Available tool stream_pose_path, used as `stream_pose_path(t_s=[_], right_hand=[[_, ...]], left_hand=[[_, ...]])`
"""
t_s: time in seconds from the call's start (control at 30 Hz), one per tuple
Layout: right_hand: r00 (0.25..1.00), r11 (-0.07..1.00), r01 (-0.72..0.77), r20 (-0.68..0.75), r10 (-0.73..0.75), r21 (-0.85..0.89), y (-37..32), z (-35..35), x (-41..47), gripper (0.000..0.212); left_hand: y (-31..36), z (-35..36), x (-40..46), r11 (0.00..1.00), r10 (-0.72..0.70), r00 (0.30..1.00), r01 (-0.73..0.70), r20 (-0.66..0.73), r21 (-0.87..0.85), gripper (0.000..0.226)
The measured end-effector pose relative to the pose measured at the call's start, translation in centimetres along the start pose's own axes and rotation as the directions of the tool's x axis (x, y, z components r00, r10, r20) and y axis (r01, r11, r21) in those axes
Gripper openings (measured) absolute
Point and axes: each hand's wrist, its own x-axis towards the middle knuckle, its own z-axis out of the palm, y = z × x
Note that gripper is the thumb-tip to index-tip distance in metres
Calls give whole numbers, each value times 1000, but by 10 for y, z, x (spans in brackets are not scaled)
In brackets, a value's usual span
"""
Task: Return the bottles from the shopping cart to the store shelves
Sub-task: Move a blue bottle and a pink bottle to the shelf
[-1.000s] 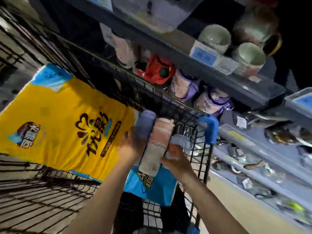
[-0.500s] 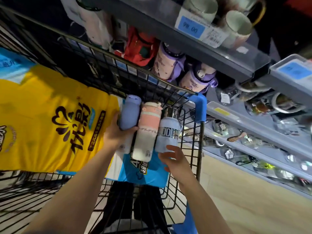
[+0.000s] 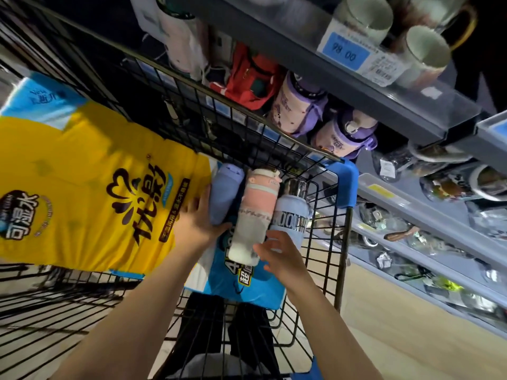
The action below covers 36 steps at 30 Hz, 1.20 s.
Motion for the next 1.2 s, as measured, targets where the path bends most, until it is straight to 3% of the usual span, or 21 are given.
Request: stream_pose_path(t_s=[0.07, 0.17, 0.23, 0.33, 0.47, 0.63, 0.8, 0.87, 1.0, 1.2], right_hand=[[999, 997, 20, -33, -23, -72, -4, 1, 2, 42], [991, 983, 87, -82, -101, -160, -15, 0, 7, 38], [978, 959, 137, -122, -171, -247, -20, 3, 16, 51], [952, 917, 168, -183, -246, -361, -29, 12, 33, 66], [897, 883, 97, -344, -277, -459, -42, 33, 54, 82], [856, 780, -15, -412, -314, -626, -40, 56, 64, 114], [868, 796, 24, -383, -317, -604, -32, 74, 71, 114], [878, 863, 38, -395, -269, -504, -34, 80, 71, 114], [860, 932, 19, -469, -200, -362, -37, 84, 74, 119], [888, 975, 17, -446, -116, -220, -38, 75, 74, 116]], left_hand=[[8, -2, 4, 998, -55, 997, 54, 45, 8, 119], [6, -8, 2, 992, -72, 996, 77, 55, -104, 107], [2, -26, -8, 977, -71, 997, 77, 35, -199, 105], [6, -65, -33, 932, -177, 982, 188, 63, -310, 105], [19, -127, -70, 839, -236, 971, 189, -28, -510, 108], [12, -168, -96, 780, -239, 969, 153, -62, -607, 100], [2, -165, -96, 628, -313, 949, 177, -37, -758, 91], [2, -164, -94, 581, -334, 942, 179, -32, -794, 91], [2, -159, -94, 603, -334, 943, 217, 4, -768, 91], [3, -150, -97, 608, -331, 941, 273, 74, -746, 102]])
